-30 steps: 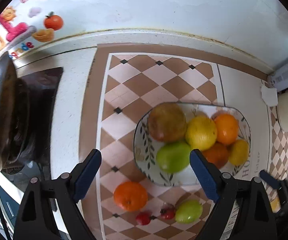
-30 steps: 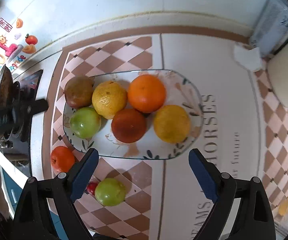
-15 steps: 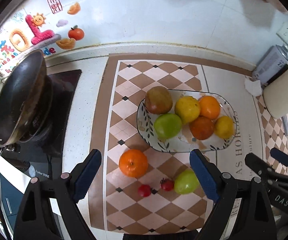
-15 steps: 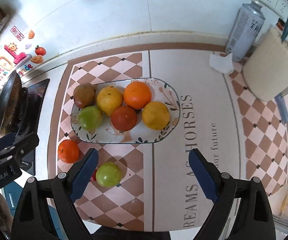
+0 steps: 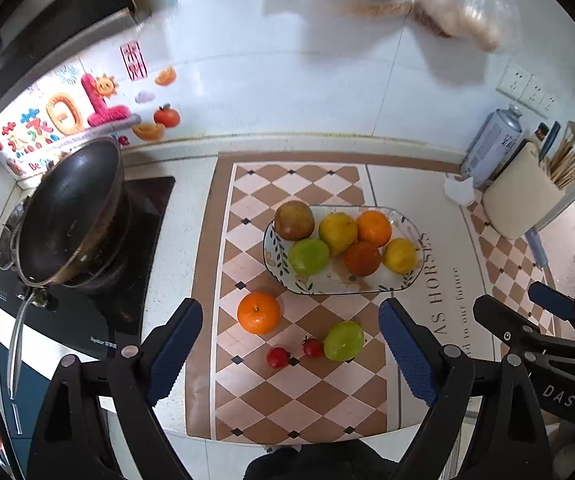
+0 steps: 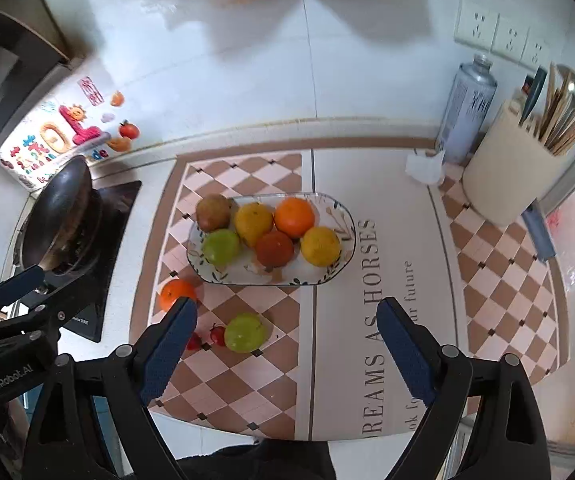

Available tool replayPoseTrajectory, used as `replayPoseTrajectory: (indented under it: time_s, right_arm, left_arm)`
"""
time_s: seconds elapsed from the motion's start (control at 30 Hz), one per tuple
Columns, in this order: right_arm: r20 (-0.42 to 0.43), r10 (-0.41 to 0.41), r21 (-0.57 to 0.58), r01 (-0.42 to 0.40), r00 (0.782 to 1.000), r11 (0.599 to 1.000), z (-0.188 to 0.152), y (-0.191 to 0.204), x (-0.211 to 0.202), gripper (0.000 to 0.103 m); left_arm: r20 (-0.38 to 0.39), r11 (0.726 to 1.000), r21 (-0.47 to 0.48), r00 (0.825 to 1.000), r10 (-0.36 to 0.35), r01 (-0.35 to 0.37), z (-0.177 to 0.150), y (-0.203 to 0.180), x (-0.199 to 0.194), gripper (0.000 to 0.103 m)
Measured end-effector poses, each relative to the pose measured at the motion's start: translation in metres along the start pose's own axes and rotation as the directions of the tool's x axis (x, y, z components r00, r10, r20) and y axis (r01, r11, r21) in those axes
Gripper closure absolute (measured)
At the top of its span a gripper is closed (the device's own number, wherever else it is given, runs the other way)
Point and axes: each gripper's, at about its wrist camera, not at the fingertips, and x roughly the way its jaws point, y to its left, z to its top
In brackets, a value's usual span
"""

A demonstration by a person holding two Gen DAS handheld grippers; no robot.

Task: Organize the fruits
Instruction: 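Move both tools back toward the green apple and red tomatoes, then grasp the green apple with the right tool while the left tool grasps the orange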

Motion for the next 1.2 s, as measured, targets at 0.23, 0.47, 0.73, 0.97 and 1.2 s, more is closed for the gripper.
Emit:
replayPoseTrajectory:
  time_s: [0.23, 0.47, 0.73, 0.97, 1.2]
  right_arm:
    - [0.051, 0.002, -0.014, -0.002, 0.999, 1.0, -0.008, 0.007, -0.035, 0.01]
    - [0.05, 0.022, 0.005, -0.022, 0.998, 1.0, -0.015, 0.005, -0.042, 0.01]
    - [-0.049, 0.153, 0.059, -0.15, 0.987, 0.987, -0.016, -0.004, 0.011, 0.009]
    - [-0.278, 0.228, 0.141, -0.195, 0.933, 0.971, -0.033, -0.004, 0.135, 0.01]
    - [-0.399, 0.277, 0.178, -0.222, 0.874, 0.959, -0.05, 0.012, 0.229, 0.029]
  left_arm:
    - [0.038, 0.999, -0.012, 0.999, -0.029, 0.03, -0.008, 0.001, -0.027, 0.013]
    - [0.041, 0.999, -0.011, 0.998, -0.046, 0.047, -0.015, -0.001, -0.035, 0.013]
    - [0.019, 0.999, -0.045, 0.999, 0.029, -0.028, -0.01, 0.015, -0.008, 0.005]
    - [-0.119, 0.982, -0.127, 0.985, 0.126, -0.141, -0.008, 0.057, 0.059, 0.005]
    - [-0.332, 0.969, -0.212, 0.942, 0.052, -0.128, -0.011, 0.08, 0.145, 0.005]
